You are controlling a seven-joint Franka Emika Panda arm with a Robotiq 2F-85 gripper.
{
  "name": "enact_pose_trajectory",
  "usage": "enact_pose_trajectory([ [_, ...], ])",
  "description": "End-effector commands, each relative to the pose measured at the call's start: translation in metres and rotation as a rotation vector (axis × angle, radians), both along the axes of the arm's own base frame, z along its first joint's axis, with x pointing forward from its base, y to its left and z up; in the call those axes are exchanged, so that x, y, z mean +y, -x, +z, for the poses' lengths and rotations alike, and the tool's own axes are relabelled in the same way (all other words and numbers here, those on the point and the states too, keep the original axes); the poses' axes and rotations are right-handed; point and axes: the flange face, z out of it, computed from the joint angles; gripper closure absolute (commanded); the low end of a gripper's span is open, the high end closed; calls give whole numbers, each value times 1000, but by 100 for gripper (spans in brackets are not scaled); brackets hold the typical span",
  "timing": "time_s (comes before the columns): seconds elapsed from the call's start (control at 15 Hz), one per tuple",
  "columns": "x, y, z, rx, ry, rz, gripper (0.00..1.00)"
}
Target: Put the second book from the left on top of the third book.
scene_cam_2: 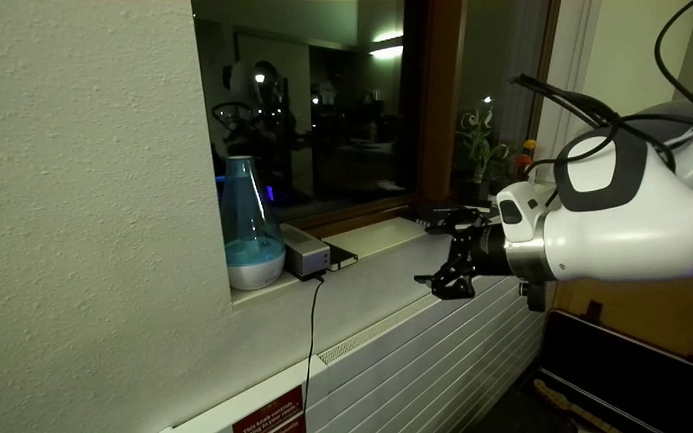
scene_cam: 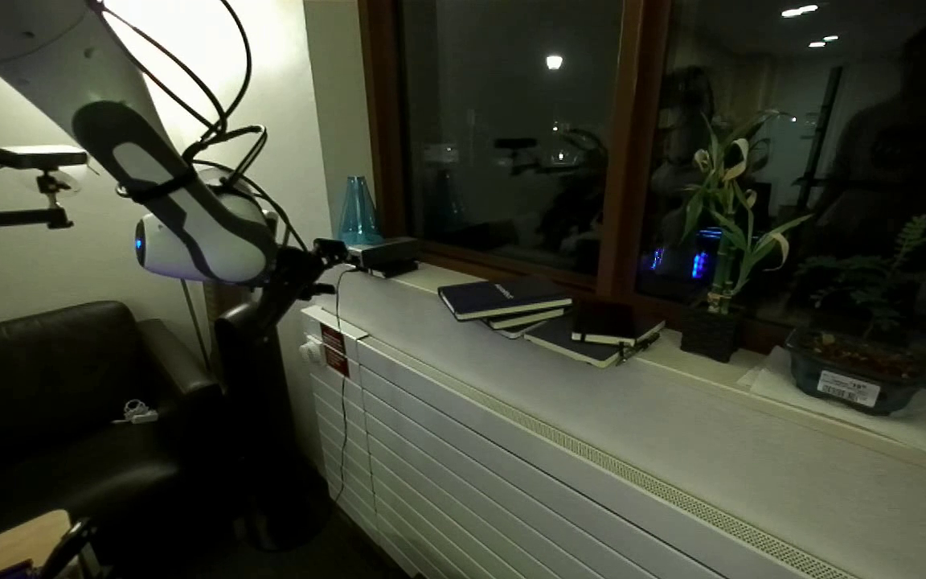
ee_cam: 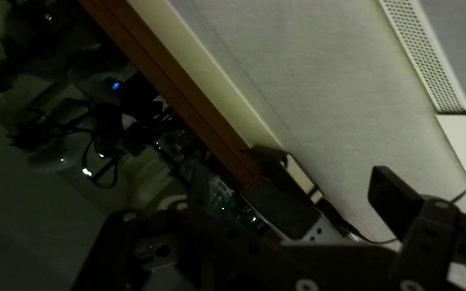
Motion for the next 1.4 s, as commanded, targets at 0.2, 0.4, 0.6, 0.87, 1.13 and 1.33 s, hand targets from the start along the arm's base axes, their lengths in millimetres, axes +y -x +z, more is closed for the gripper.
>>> enact_pose_trajectory([
  [0.2, 104, 93, 8, 91, -185, -5, 0],
  [0.4, 147, 145, 7, 150, -244, -25, 0],
  [0.6, 170, 175, 7, 170, -273, -116, 0],
  [0.87, 167, 179, 16, 124, -290, -281, 0],
  [1.13, 153, 170, 25, 78, -305, -425, 0],
  [1.33, 139, 164, 33, 45, -306, -520, 0],
])
